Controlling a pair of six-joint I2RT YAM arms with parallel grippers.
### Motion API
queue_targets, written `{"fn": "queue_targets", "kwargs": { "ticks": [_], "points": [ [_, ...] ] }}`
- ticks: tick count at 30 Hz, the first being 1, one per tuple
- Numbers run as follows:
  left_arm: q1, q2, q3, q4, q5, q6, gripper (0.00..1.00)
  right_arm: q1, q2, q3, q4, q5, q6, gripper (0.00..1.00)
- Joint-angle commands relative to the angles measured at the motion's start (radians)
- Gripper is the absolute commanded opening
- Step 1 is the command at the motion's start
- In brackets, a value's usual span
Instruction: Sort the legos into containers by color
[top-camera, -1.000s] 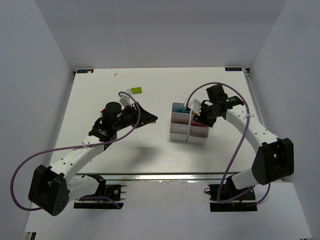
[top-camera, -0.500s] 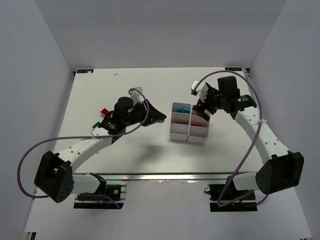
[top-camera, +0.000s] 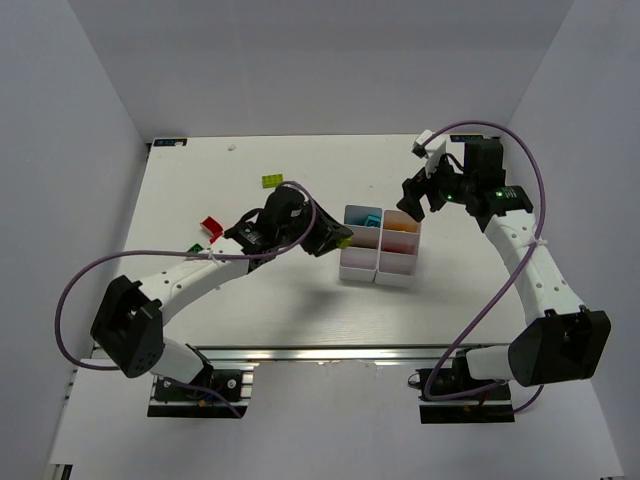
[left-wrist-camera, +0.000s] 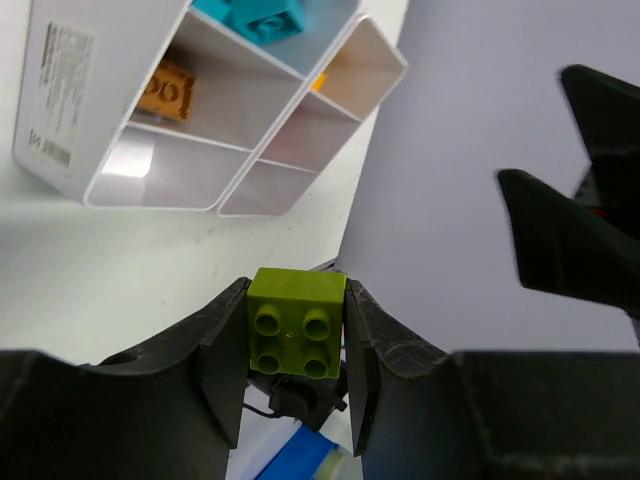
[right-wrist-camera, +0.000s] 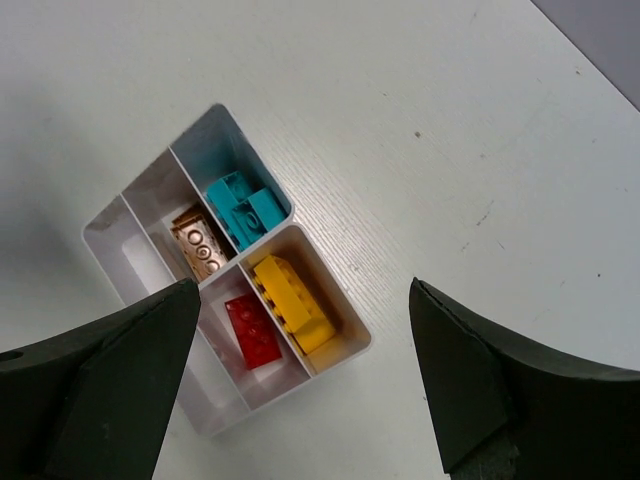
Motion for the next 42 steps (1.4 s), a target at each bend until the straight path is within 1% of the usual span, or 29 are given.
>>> {"fn": "queue_targets", "kwargs": {
  "ticks": [1, 6, 17, 24, 30, 42],
  "points": [
    [-0.023, 0.006, 0.046, -0.063, -0.049, -0.078, 0.16, -0.007, -0.039, 0.001, 0.062, -0.056, 0.075, 0.9],
    [-0.028, 0.031, 0.06, -0.097, -0.069, -0.094, 0.18, -0.012, -0.07, -0.036, 0.09, -0.056, 0.089, 0.89],
    [-0.046, 0.114, 0.09, -0.098, -0.062, -0.089, 0.21, -0.022, -0.116, -0.086, 0.101, -0.055, 0.108, 0.89],
    [-0.051, 0.138, 0.09, -0.091, -0.067, -0.098, 0.28, -0.025, -0.129, -0.103, 0.092, -0.052, 0.112, 0.89],
    [-0.052, 0.172, 0.095, -0.058, -0.062, -0.108, 0.28, -0.027, -0.122, -0.098, 0.088, -0.053, 0.107, 0.89],
    [-0.066, 0.195, 0.119, -0.061, -0.084, -0.117, 0.28, -0.033, -0.116, -0.109, 0.093, -0.075, 0.108, 0.89]
  ]
}}
